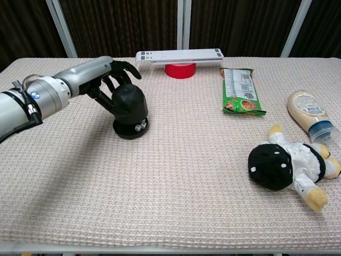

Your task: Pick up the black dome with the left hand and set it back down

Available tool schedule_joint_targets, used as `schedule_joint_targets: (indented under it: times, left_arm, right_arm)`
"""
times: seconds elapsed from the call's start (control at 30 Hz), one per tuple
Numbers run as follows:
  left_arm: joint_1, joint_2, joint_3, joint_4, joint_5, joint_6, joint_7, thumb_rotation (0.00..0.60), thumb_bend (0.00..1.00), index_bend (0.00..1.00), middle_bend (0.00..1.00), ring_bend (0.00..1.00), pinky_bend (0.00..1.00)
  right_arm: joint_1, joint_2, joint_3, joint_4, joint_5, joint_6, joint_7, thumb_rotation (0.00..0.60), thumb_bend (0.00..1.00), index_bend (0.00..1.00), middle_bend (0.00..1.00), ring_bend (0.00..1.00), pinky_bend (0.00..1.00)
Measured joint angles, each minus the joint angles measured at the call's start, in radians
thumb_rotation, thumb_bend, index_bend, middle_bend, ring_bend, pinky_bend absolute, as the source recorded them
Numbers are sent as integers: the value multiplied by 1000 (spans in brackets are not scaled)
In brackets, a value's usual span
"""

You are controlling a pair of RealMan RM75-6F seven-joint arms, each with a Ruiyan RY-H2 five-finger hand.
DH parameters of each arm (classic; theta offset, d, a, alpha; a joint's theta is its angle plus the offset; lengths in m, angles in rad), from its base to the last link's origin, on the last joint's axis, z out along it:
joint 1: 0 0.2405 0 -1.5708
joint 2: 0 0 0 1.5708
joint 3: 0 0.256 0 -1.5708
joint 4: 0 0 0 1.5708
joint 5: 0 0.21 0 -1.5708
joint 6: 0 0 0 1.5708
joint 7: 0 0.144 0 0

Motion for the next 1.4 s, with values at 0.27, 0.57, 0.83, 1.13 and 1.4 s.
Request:
schedule_joint_targets:
  times: [0.27, 0.57, 0.83, 1.13, 1.4]
  left_arm:
    - [1, 15, -27, 36, -29, 35, 60, 600, 164, 255, 432, 289, 359]
    - [-3, -29, -28, 220, -79, -22, 32, 600, 140, 169, 204, 108, 218]
    - [15, -12, -5, 219, -41, -16, -6, 600, 113, 146, 194, 98, 201]
    - [73, 168, 10, -64, -121, 7, 166, 600, 113, 146, 155, 68, 155]
    - [223, 357, 105, -380, -106, 209, 306, 600, 51, 146, 142, 58, 142]
  right_arm:
    - [3, -5, -3, 2, -1, -8, -4, 600, 97, 0, 0, 0, 0]
    - [3, 0, -1, -12, -1, -7, -18, 600, 96, 0, 0, 0, 0]
    - [2, 2, 1, -15, 3, -5, -14, 600, 100, 0, 0, 0, 0]
    - [-1, 1, 0, -5, -6, 8, 2, 600, 99, 0, 0, 0, 0]
    - [-8, 9, 1, -14, -19, 36, 17, 600, 99, 0, 0, 0, 0]
